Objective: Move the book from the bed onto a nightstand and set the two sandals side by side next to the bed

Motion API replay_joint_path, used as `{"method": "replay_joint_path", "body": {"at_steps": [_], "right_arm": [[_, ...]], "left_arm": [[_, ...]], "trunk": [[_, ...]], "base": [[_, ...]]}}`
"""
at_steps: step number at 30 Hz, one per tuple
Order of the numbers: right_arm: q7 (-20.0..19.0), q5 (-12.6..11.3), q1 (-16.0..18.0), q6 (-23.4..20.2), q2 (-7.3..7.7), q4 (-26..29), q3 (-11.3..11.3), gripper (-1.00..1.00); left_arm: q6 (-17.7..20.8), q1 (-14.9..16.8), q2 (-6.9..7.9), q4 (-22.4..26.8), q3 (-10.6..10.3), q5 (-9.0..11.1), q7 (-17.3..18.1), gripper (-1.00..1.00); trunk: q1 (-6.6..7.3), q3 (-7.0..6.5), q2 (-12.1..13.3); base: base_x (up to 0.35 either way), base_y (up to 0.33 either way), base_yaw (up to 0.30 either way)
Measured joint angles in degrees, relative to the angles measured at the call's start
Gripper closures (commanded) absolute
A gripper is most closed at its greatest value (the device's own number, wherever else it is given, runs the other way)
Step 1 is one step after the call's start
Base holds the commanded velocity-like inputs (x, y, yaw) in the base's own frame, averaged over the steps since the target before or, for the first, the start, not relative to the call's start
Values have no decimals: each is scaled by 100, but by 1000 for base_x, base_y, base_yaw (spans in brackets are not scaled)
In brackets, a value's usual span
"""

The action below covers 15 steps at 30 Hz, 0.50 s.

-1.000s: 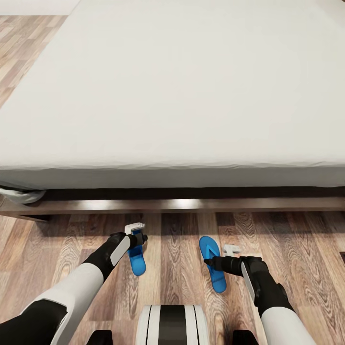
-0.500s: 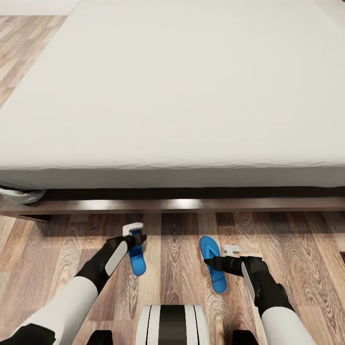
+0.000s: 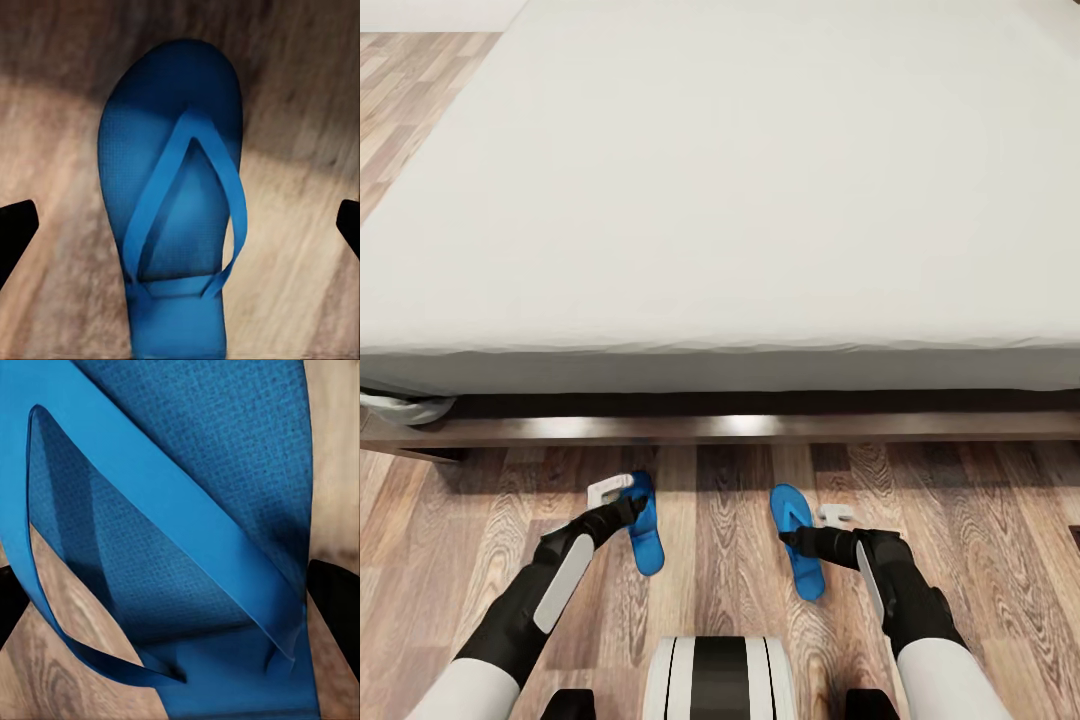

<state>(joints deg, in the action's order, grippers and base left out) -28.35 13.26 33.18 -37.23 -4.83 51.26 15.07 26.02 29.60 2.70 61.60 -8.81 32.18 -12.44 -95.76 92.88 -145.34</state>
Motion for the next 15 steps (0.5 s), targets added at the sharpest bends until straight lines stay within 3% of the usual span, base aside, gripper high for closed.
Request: {"method": "replay_joint_path", "body": {"at_steps": [1, 4, 8, 15], "right_arm": [[4, 34, 0, 10, -1, 1, 1, 100], [82, 30, 5, 5, -212, 98, -33, 100], [187, 69, 9, 16, -322, 151, -77, 100], [443, 32, 82, 82, -510, 219, -312, 100]], "left_arm": [[0, -3, 0, 3, 1, 1, 0, -100], [3, -250, 23, 260, 74, 11, -1, -100], [6, -431, 40, 466, 155, 14, -1, -100], [138, -870, 97, 1035, 566, 21, -2, -100]], "trunk": [[0, 0, 0], [0, 0, 0], [0, 0, 0], [0, 0, 0]], "base": [[0, 0, 0], [0, 0, 0], [0, 0, 2], [0, 0, 112]]}}
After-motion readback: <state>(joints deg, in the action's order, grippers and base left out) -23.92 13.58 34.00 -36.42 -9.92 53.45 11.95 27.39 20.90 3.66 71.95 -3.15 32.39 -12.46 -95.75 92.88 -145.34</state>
